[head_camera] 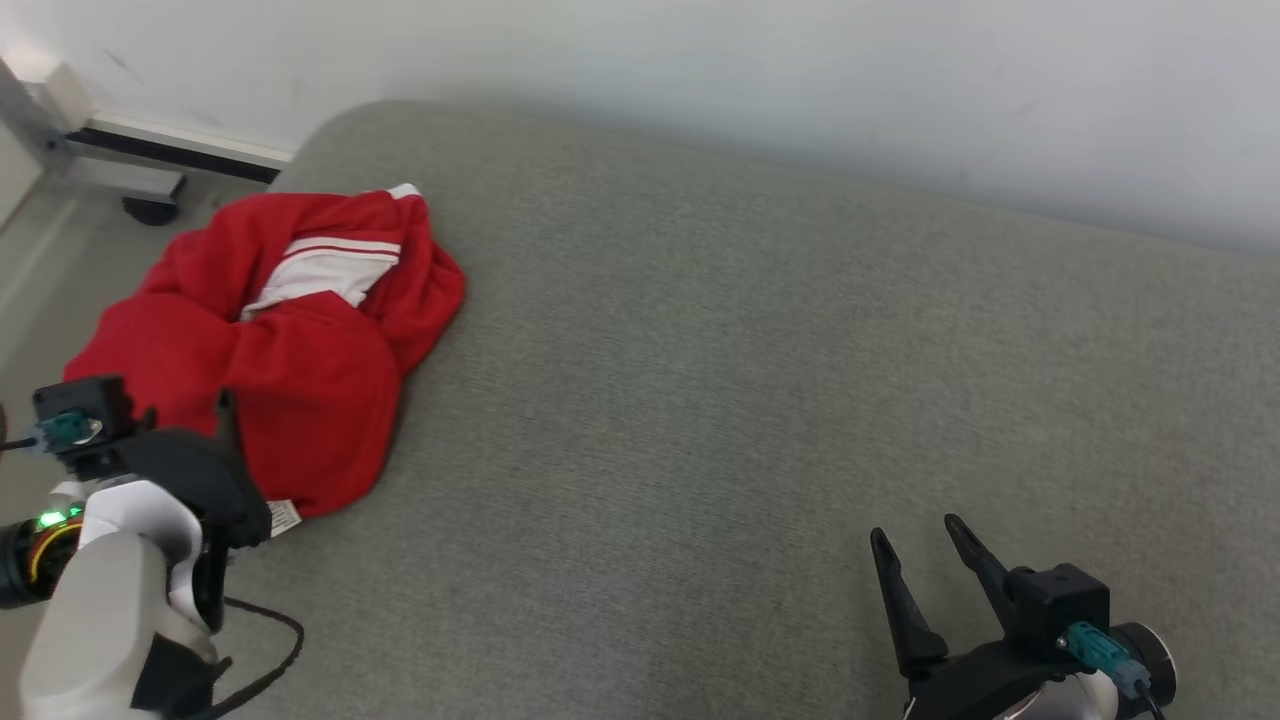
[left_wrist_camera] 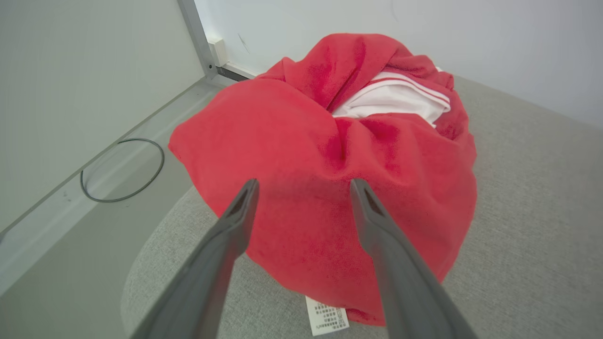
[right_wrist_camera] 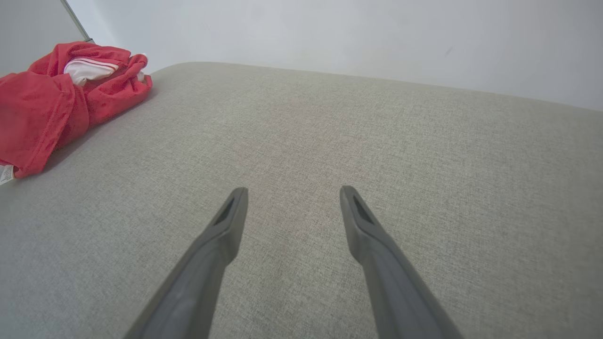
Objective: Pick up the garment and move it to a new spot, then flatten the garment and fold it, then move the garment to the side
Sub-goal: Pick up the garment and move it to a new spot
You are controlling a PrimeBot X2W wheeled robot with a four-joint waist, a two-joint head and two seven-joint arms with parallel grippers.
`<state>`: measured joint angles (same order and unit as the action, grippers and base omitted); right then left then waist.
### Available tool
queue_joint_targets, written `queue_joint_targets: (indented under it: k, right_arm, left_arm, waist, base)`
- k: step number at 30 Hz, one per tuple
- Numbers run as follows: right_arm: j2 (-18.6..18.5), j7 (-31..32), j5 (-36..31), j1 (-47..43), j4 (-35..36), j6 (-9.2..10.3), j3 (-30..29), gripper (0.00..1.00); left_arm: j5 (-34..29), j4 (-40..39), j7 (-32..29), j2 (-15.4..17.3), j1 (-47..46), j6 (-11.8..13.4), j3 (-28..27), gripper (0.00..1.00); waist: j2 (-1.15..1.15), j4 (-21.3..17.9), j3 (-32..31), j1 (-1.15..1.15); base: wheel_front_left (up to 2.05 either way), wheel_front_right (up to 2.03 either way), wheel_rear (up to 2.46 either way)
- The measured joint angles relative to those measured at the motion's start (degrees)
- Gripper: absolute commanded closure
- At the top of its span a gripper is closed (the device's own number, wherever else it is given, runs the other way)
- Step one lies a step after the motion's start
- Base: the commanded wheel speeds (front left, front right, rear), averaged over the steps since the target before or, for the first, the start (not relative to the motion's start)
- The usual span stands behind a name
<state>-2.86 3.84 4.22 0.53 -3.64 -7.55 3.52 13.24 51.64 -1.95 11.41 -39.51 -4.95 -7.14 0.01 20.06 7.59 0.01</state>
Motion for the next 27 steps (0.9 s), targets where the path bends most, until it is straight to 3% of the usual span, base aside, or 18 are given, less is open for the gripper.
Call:
queue_joint_targets:
  k: [2, 5, 11, 12, 14, 27]
  right_arm:
    - [0.0, 0.2, -0.2, -0.1, 0.6, 0.0, 0.0, 0.0]
    - [0.0, 0.9, -0.1, -0.7, 1.8, 0.0, 0.0, 0.0]
    - [0.0, 1.2, -0.1, -0.9, 2.3, 0.0, 0.2, 0.0]
    - [0.0, 1.3, -0.1, -0.9, 2.2, 0.0, 0.3, 0.0]
    - [0.0, 1.3, 0.0, -1.0, 2.2, 0.0, 0.8, 0.0]
    - [0.0, 0.7, 1.6, -1.6, 1.7, 0.0, 1.0, 0.0]
  left_arm:
    - [0.0, 0.9, -0.3, 0.6, -0.3, 0.7, -0.3, 0.0]
    - [0.2, 4.2, -1.2, 3.0, -1.0, 4.2, -1.7, 0.0]
    - [0.0, 6.9, -1.7, 5.3, -1.4, 5.0, -1.6, 0.0]
    - [0.0, 7.0, -1.6, 5.6, -1.4, 5.0, -1.6, 0.5]
    - [0.0, 7.1, -0.7, 6.1, -1.4, 4.9, -1.5, 0.98]
    - [1.8, 4.4, 0.4, 8.6, -1.7, 0.8, -1.1, 1.0]
  waist:
    - [0.0, -0.8, 0.7, 0.0]
    - [0.0, -3.8, 2.8, 0.0]
    - [0.0, -7.6, 4.4, 0.0]
    - [0.0, -8.0, 4.5, 0.0]
    - [0.0, -8.8, 4.3, 0.0]
    - [-0.01, -9.2, 2.6, -0.01]
  base:
    - [0.0, 0.0, 0.0]
    - [0.0, 0.0, 0.0]
    - [0.0, 0.0, 0.0]
    - [0.0, 0.0, 0.0]
    - [0.0, 0.0, 0.0]
    - [0.0, 0.0, 0.0]
